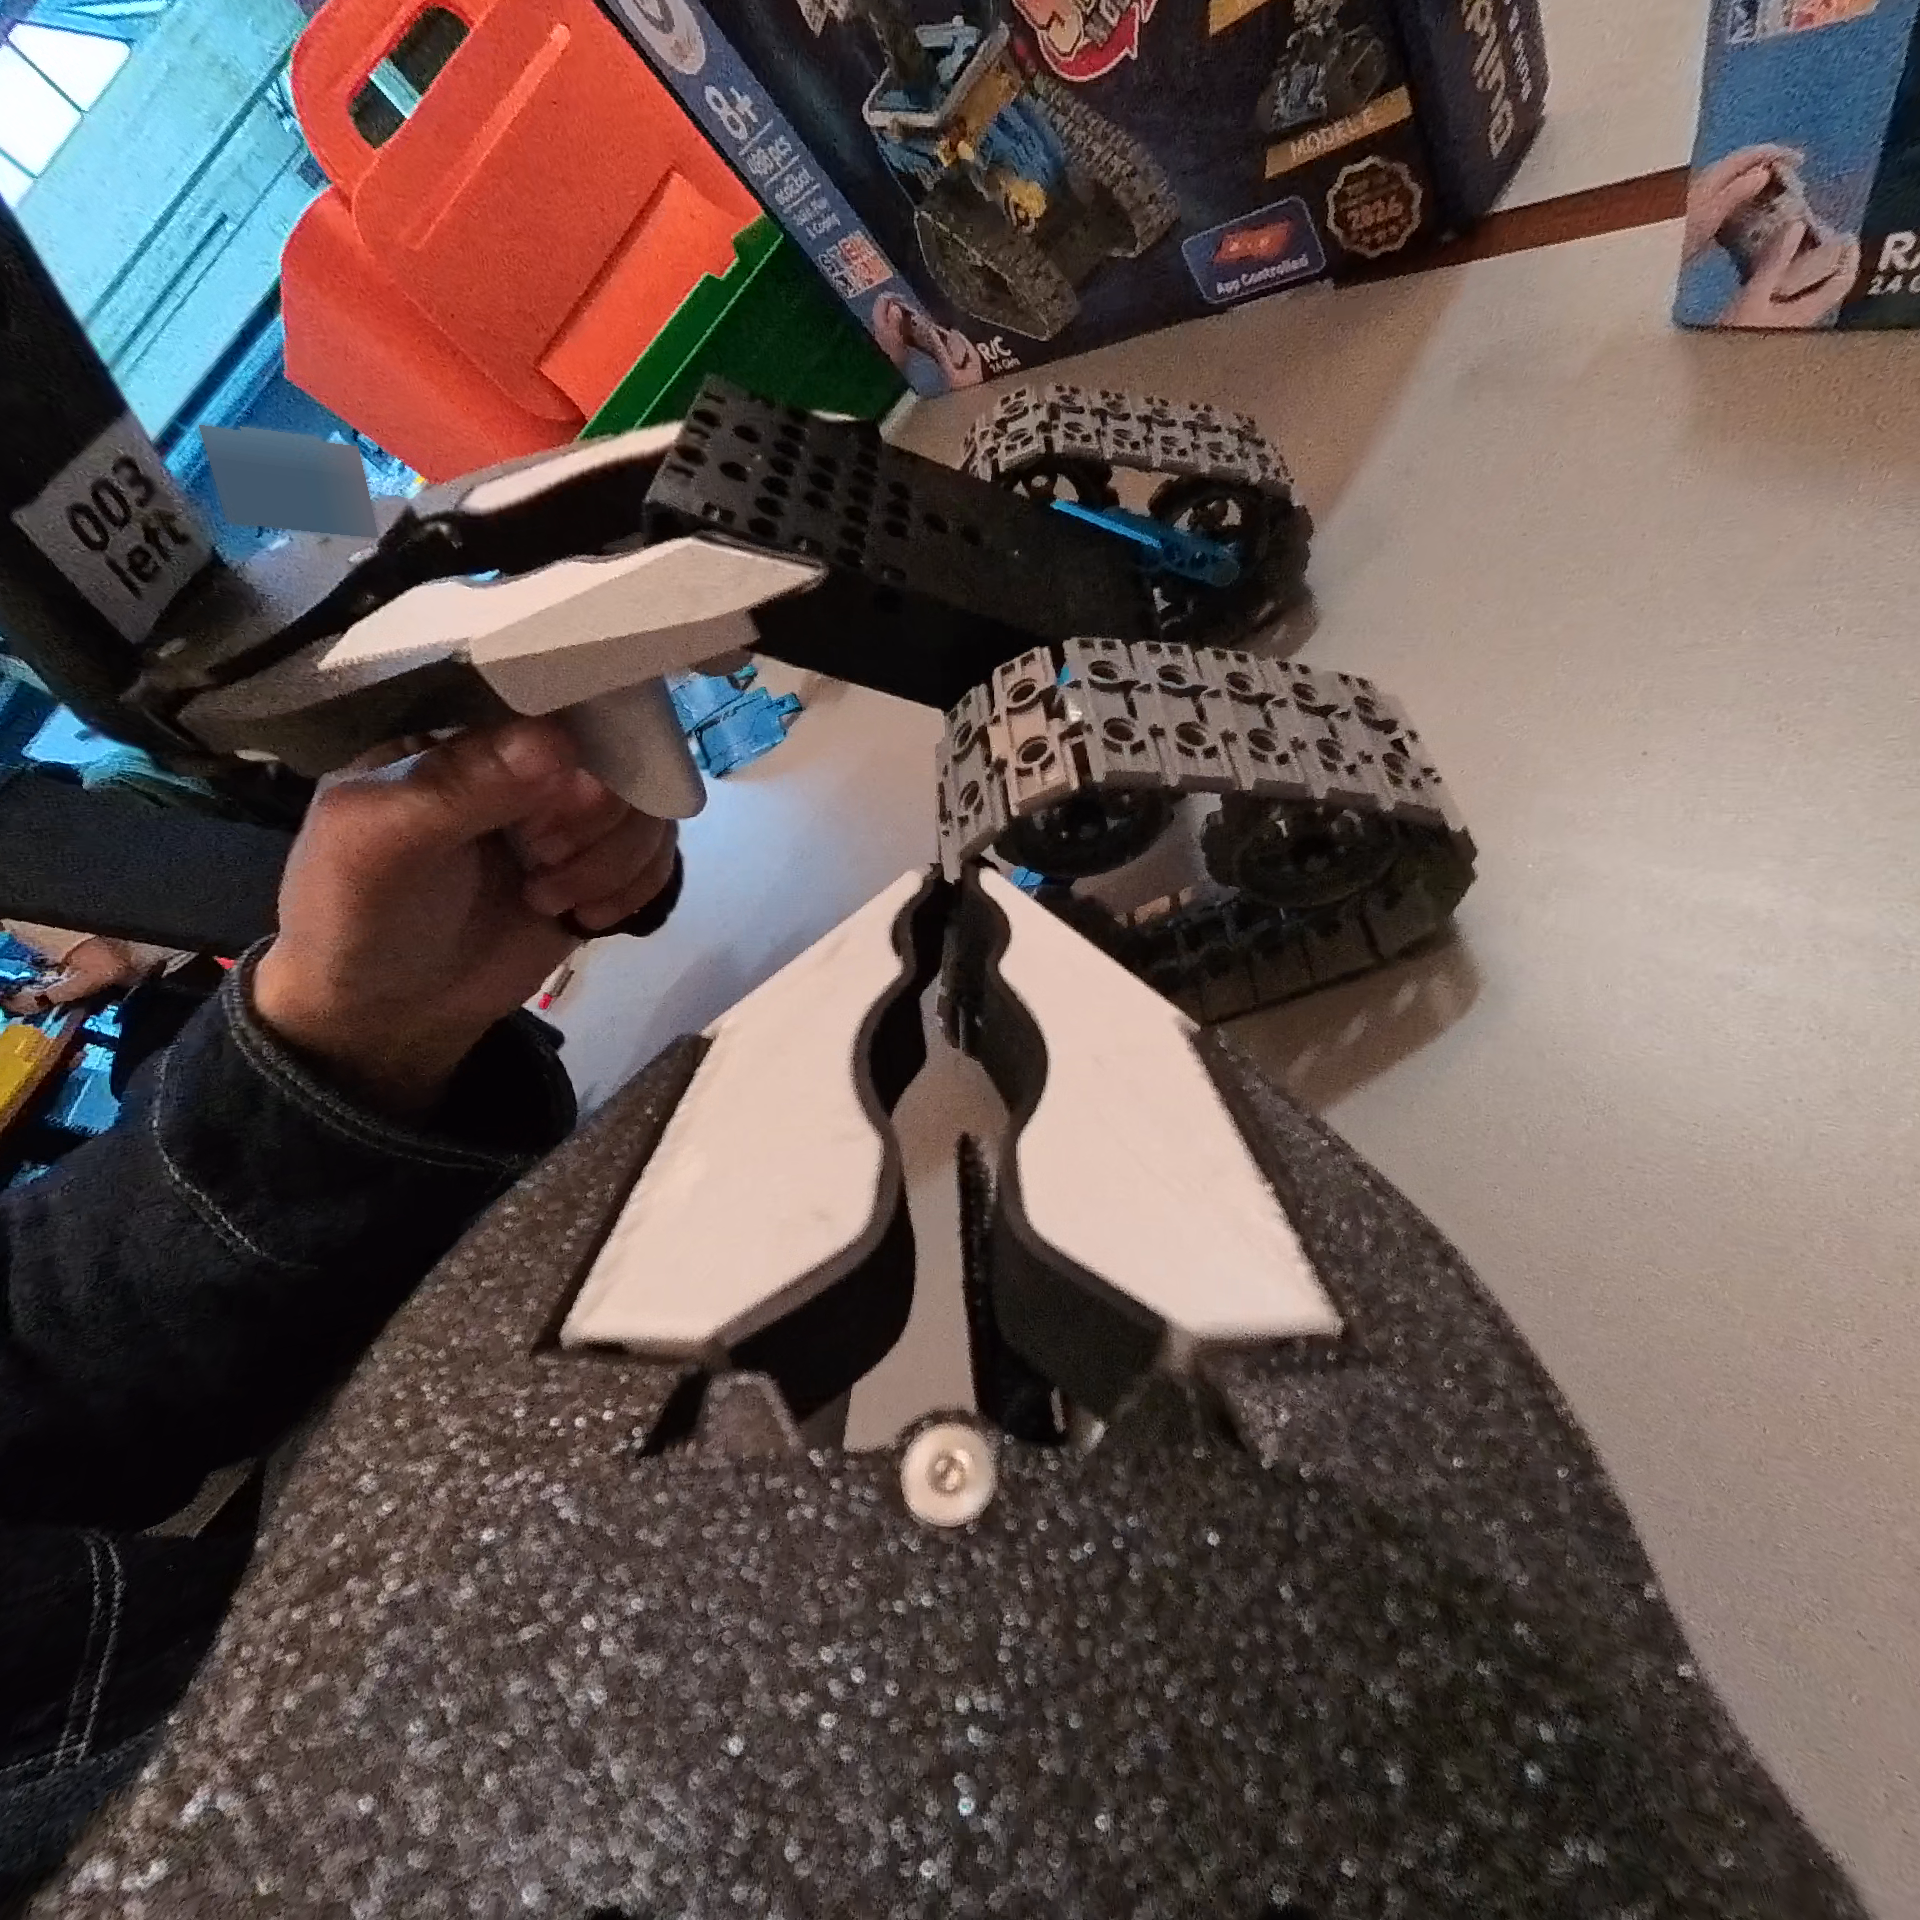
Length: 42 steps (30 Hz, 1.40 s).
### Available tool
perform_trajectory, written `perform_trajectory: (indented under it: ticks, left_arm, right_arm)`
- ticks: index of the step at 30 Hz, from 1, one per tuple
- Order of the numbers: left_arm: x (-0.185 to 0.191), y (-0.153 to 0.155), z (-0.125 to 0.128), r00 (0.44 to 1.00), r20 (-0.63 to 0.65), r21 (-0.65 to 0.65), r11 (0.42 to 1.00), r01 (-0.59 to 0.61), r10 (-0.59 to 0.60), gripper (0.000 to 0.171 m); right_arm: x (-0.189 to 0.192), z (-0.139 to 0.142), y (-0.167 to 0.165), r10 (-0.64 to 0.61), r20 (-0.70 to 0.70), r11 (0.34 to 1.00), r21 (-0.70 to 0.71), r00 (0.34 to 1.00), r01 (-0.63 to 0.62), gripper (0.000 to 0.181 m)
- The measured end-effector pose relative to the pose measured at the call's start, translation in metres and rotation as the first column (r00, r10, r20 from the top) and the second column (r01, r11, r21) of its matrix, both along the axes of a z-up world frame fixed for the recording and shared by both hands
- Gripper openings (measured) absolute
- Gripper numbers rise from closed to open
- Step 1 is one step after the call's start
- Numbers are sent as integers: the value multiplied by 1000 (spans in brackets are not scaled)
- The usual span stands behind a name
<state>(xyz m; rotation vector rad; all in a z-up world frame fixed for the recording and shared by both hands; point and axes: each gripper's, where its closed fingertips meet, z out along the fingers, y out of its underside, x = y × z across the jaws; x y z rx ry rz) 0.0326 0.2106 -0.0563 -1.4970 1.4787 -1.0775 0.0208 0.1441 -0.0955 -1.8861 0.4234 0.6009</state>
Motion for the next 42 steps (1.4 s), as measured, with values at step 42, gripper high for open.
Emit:
perform_trajectory:
  ticks: [42]
  left_arm:
    - [-91, -71, -37, 957, -37, 989, 127, 76, -287, 68]
  right_arm:
    - [-24, 51, -30, 103, 214, 959, 237, 971, -154, 71]
